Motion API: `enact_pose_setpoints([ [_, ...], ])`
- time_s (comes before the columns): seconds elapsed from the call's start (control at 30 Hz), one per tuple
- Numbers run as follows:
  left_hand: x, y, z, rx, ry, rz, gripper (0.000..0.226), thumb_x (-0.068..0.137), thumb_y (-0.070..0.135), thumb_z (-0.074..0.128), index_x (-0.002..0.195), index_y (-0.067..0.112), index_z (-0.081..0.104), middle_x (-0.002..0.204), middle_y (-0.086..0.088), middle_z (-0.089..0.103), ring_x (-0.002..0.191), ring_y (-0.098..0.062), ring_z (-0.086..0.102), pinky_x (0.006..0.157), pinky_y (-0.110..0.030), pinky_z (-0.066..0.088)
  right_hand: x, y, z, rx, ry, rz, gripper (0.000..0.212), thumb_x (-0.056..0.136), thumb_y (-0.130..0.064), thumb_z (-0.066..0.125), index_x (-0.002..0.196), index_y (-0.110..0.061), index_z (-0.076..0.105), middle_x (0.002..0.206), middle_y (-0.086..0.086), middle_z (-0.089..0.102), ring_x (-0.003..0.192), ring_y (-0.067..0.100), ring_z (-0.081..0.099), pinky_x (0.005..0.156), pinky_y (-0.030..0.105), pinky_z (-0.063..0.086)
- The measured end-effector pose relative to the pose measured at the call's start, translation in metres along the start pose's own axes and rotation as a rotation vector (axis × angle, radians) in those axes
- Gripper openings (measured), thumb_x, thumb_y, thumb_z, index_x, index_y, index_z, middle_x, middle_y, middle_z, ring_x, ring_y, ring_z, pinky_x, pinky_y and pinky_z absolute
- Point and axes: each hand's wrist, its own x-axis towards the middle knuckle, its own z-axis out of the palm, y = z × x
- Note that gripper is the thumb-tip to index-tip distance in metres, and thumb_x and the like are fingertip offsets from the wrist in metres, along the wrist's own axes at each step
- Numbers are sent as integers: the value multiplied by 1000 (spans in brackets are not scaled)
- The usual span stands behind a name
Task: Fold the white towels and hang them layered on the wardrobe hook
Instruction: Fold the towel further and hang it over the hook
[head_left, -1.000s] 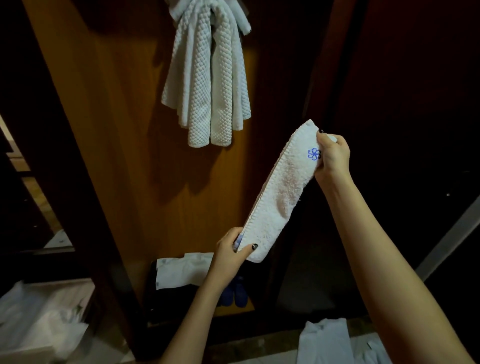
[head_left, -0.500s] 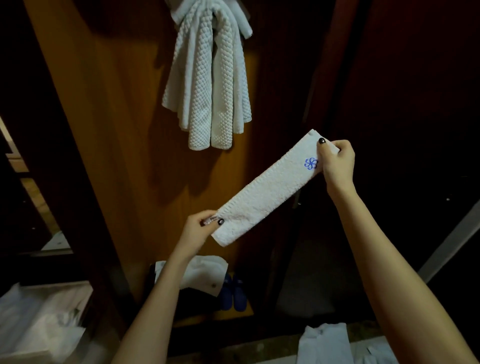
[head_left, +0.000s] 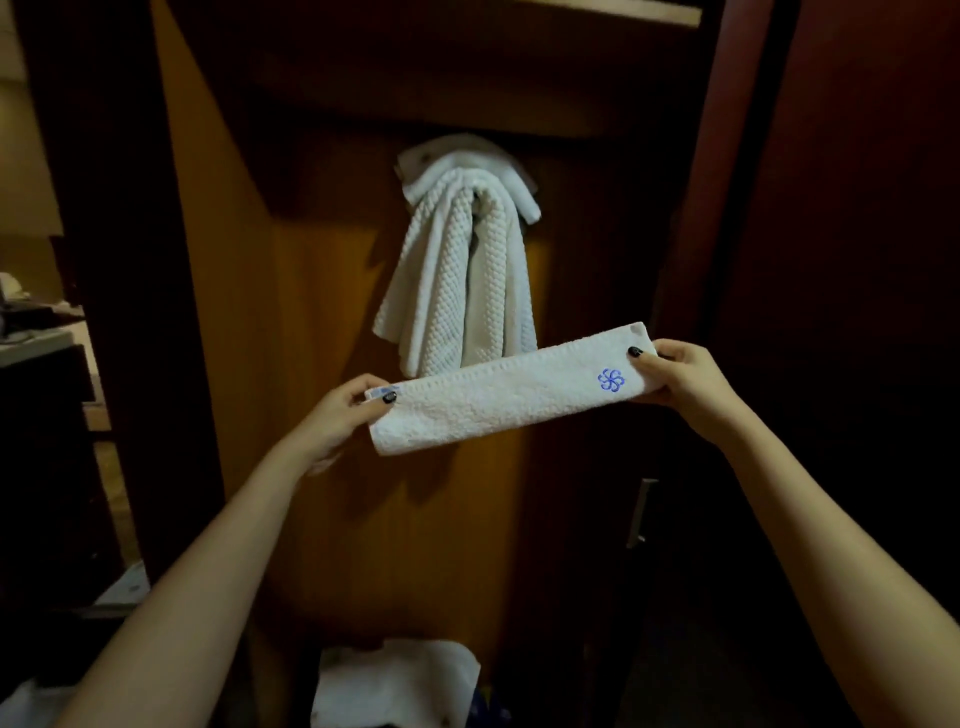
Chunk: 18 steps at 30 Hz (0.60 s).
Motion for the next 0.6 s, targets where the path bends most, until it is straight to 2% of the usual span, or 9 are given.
enact_pose_setpoints([
  [0.03, 10, 8, -5, -29, 9, 2, 12, 94, 20, 61, 86, 28, 65, 75, 7, 63, 62, -9, 53, 53, -26, 36, 11, -4, 2, 26, 19, -16, 12, 97, -11, 57, 91, -4, 65, 83, 6, 71, 74, 14, 70, 64, 26, 58],
  [0.1, 32, 24, -14, 9, 40, 58, 11, 96, 22, 59, 88, 28, 62, 78, -2, 58, 60, -19, 46, 51, -27, 30, 35, -12, 9, 76, 44, -40, 12, 98, -10, 55, 92, -3, 62, 86, 9, 68, 74, 16, 69, 63, 27, 59],
  [0.13, 43, 33, -19, 11, 55, 99, 7, 96, 22, 59, 91, 26, 62, 82, -6, 59, 63, -22, 49, 52, -28, 33, 48, -16, 12, 99, 49, -48, 12, 99, -10, 54, 91, -3, 61, 87, 11, 67, 74, 16, 68, 63, 27, 59],
  [0.2, 65, 50, -29, -91, 67, 143, 9, 93, 19, 62, 97, 26, 62, 91, -8, 67, 71, -18, 64, 52, -26, 47, 74, -24, 17, 141, 50, -67, 15, 99, -10, 52, 89, -3, 60, 86, 11, 67, 72, 14, 69, 63, 27, 59],
  [0.27, 88, 63, -42, -211, 18, 157, 29, 86, 18, 67, 109, 34, 64, 103, -9, 73, 86, -17, 72, 64, -29, 59, 100, -31, 21, 191, 54, -88, 17, 100, -9, 50, 86, -3, 60, 83, 11, 68, 69, 12, 70, 62, 26, 59],
  [0.33, 112, 76, -56, -268, -33, 169, 42, 80, 15, 69, 116, 38, 65, 113, -5, 72, 100, -20, 70, 77, -34, 60, 128, -37, 26, 255, 51, -99, 17, 100, -8, 49, 87, -2, 59, 85, 12, 68, 71, 14, 70, 61, 27, 59],
  [0.47, 173, 102, -79, -299, 39, 234, 31, 80, 10, 65, 106, 26, 73, 116, -4, 70, 101, -15, 70, 70, -26, 58, 188, -46, 34, 290, 14, -118, 14, 100, -9, 51, 94, 0, 58, 93, 17, 67, 83, 22, 68, 67, 30, 61],
  [0.53, 209, 117, -90, -304, 85, 267, 29, 87, 4, 61, 105, 24, 73, 111, -1, 71, 95, -12, 71, 67, -24, 58, 221, -52, 36, 279, 13, -141, 13, 99, -11, 52, 97, 0, 58, 92, 15, 66, 81, 20, 67, 71, 31, 61],
  [0.6, 244, 134, -98, -301, 94, 313, 31, 89, 1, 59, 104, 24, 73, 107, 1, 72, 94, -11, 71, 66, -23, 57, 258, -60, 36, 285, 26, -184, 12, 99, -12, 54, 94, -2, 58, 88, 11, 66, 76, 16, 67, 67, 25, 58],
])
